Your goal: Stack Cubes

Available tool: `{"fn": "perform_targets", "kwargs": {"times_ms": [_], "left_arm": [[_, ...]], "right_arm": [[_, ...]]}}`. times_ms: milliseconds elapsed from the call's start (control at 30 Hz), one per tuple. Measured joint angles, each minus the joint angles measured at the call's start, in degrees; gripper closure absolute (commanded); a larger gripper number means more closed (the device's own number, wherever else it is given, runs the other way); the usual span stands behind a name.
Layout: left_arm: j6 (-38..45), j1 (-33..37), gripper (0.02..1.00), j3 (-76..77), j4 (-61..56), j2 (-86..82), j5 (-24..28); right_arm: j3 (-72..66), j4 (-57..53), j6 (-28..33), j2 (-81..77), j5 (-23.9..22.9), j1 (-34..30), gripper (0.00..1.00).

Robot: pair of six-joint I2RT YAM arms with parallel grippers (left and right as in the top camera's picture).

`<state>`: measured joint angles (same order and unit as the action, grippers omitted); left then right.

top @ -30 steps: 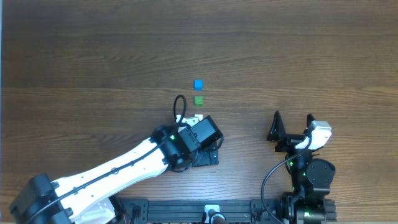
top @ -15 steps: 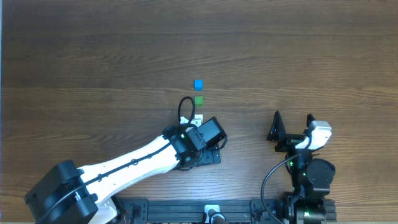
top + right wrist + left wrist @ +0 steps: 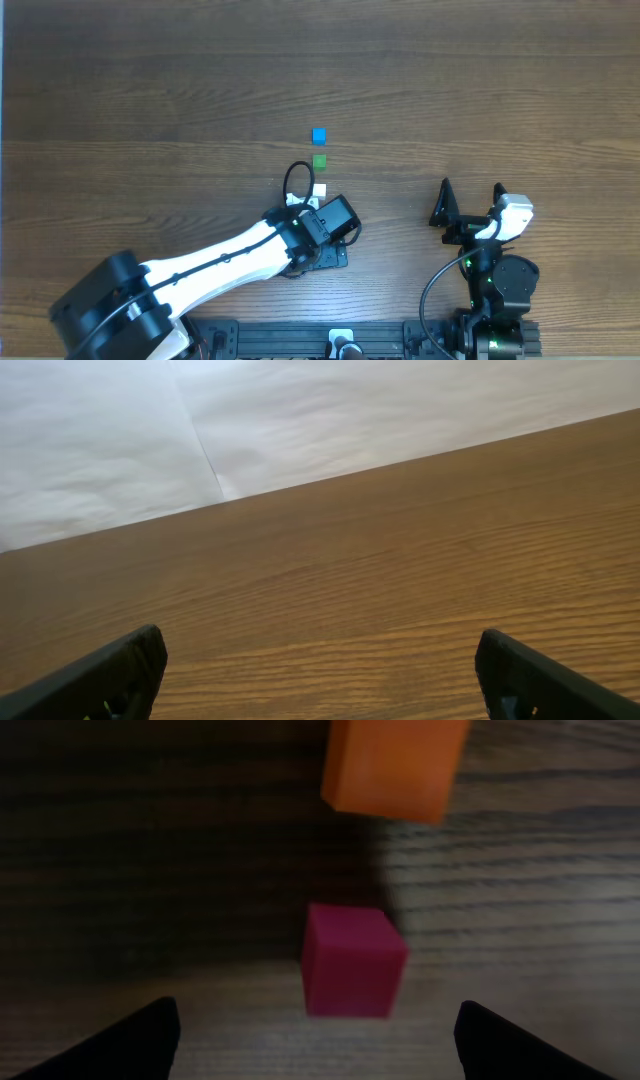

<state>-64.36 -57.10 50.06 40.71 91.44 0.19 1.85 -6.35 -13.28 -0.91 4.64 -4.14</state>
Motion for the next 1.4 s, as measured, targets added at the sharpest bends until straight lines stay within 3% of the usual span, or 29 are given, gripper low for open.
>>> {"fn": "perform_targets", "kwargs": {"times_ms": [1000,1200,1400], "left_arm": [[7.0,0.0,0.174,1.3,-0.5,5.6,-2.2],[7.6,0.0,0.205,2.3,-0.5,5.6,-2.2],[7.8,0.0,0.301,2.3,-0.5,5.6,-2.2]], "right_arm": [[0.0,0.0,0.0,0.0,0.0,0.0,0.009],[0.0,0.0,0.0,0.0,0.0,0.0,0.007],[0.0,0.0,0.0,0.0,0.0,0.0,0.007]]}}
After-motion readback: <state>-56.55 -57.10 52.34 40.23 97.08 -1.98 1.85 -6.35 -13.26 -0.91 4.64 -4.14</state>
